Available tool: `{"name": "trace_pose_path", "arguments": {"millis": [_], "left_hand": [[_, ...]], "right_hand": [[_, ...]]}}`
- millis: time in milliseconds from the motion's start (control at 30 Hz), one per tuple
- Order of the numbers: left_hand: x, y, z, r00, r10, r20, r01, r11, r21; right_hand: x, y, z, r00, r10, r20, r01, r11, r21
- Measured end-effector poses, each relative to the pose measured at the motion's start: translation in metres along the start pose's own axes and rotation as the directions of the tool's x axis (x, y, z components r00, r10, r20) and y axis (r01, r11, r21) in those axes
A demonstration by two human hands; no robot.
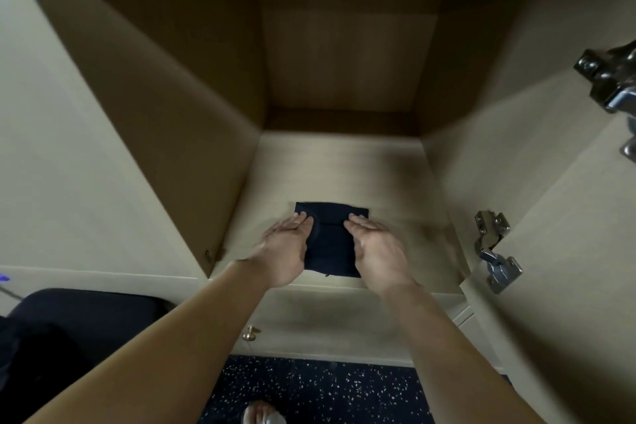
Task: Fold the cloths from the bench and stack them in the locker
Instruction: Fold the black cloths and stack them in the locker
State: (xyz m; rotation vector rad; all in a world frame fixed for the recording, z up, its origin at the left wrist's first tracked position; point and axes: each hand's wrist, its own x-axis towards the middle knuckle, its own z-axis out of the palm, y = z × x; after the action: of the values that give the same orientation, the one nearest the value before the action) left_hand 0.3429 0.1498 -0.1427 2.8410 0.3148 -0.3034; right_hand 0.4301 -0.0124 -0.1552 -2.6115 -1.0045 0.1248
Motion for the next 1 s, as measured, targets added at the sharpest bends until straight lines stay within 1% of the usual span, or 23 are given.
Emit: {"name": "trace_pose_path", "arguments": {"millis": [67,100,200,300,400,500,633,733,867,1000], "left_hand": [[-0.017,0.002,-0.005,0.998,-0.015,-0.057,0.014,1.0,-0.028],[-0.029,0.004,-0.008,0.996,-0.019,-0.082,0.016,0.999,-0.045],[-0.071,0.007,-0.019,0.991,-0.019,-0.13,0.011,0.998,-0.064],[-0.117,0.01,-0.035,0.983,-0.057,-0.176,0.05,0.998,-0.041],[-0.168,0.002,-0.051,0.959,-0.174,-0.224,0.172,0.985,-0.027],[-0.226,-0.015,-0.059,0.927,-0.245,-0.284,0.245,0.969,-0.035],[-0.308,-0.041,-0.059,0.863,-0.366,-0.348,0.359,0.929,-0.086],[-0.371,-0.063,-0.051,0.808,-0.456,-0.373,0.434,0.889,-0.147],[-0.45,-0.094,-0.031,0.709,-0.593,-0.382,0.548,0.804,-0.232],[-0.517,-0.121,-0.005,0.611,-0.696,-0.378,0.623,0.717,-0.313]], "right_hand": [[-0.002,-0.009,-0.013,0.998,0.039,0.051,-0.042,0.998,0.042],[-0.003,-0.012,-0.02,0.997,0.062,0.048,-0.064,0.997,0.048],[-0.014,-0.03,-0.038,0.994,0.106,-0.035,-0.106,0.994,0.02],[-0.036,-0.056,-0.05,0.994,0.074,-0.077,-0.072,0.997,0.029],[-0.067,-0.09,-0.06,0.998,0.02,-0.066,-0.018,0.999,0.038],[-0.098,-0.132,-0.067,0.996,-0.067,-0.052,0.069,0.997,0.045],[-0.139,-0.196,-0.068,0.974,-0.217,-0.066,0.221,0.974,0.055],[-0.168,-0.245,-0.06,0.946,-0.322,-0.044,0.325,0.943,0.067],[-0.201,-0.304,-0.036,0.902,-0.432,0.019,0.429,0.899,0.089],[-0.225,-0.35,-0.007,0.846,-0.524,0.098,0.516,0.851,0.102]]}}
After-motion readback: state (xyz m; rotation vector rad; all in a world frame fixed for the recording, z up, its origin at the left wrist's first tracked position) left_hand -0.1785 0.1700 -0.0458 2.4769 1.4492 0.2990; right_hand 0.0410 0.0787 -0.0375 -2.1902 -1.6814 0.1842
